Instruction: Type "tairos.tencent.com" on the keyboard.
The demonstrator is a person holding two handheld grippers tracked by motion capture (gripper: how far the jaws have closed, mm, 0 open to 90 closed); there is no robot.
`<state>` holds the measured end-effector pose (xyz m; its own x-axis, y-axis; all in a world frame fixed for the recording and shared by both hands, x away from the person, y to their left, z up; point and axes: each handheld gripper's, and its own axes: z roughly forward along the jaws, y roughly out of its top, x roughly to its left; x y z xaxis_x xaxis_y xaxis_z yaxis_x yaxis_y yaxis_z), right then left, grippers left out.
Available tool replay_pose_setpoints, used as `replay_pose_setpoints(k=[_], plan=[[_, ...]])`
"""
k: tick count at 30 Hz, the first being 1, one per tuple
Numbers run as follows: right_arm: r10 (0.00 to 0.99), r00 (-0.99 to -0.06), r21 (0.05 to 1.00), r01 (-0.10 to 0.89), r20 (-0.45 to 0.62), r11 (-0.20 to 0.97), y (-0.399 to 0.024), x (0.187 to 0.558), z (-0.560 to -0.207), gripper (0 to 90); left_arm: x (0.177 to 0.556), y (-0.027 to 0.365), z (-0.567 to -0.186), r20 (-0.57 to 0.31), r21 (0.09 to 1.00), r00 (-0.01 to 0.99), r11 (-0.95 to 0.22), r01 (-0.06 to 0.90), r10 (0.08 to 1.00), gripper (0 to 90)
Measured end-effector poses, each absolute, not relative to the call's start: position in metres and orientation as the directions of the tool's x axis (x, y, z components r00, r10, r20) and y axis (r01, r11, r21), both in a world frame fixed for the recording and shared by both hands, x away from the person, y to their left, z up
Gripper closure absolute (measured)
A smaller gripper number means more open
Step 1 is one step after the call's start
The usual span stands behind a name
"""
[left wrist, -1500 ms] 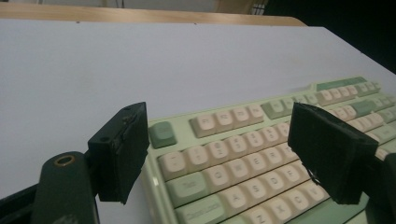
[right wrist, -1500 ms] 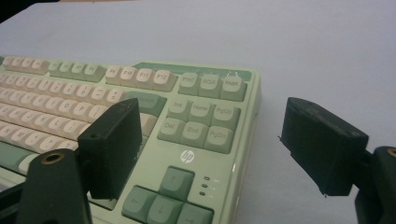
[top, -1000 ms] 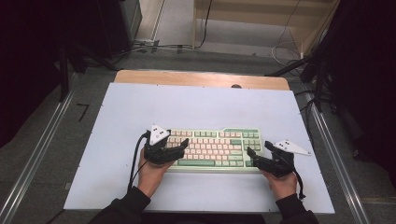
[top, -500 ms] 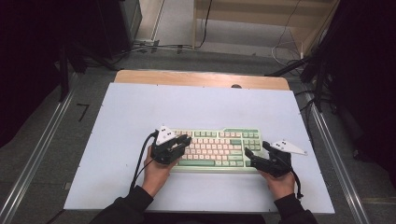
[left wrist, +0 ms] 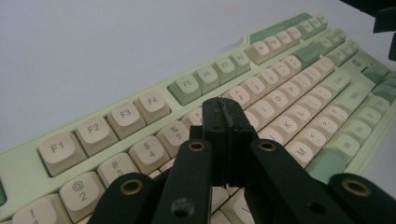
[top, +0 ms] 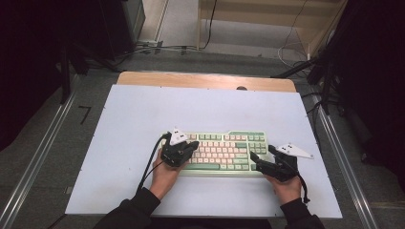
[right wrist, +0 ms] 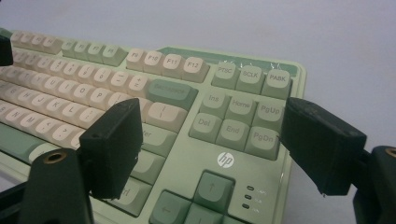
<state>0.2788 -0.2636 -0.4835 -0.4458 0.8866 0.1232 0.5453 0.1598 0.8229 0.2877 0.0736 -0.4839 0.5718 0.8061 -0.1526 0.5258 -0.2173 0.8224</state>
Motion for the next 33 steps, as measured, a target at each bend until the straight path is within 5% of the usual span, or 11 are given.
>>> replay_pose_setpoints(k=[33], plan=[[0.885,-0.447,0.818,0.552,0.128,0.16,-0.264,0.2781,-0.4853,19.2,0.2962,0.0688,-0.4929,-0.151,0.776,0.557,-0.251,0.579,0.817,90.0]])
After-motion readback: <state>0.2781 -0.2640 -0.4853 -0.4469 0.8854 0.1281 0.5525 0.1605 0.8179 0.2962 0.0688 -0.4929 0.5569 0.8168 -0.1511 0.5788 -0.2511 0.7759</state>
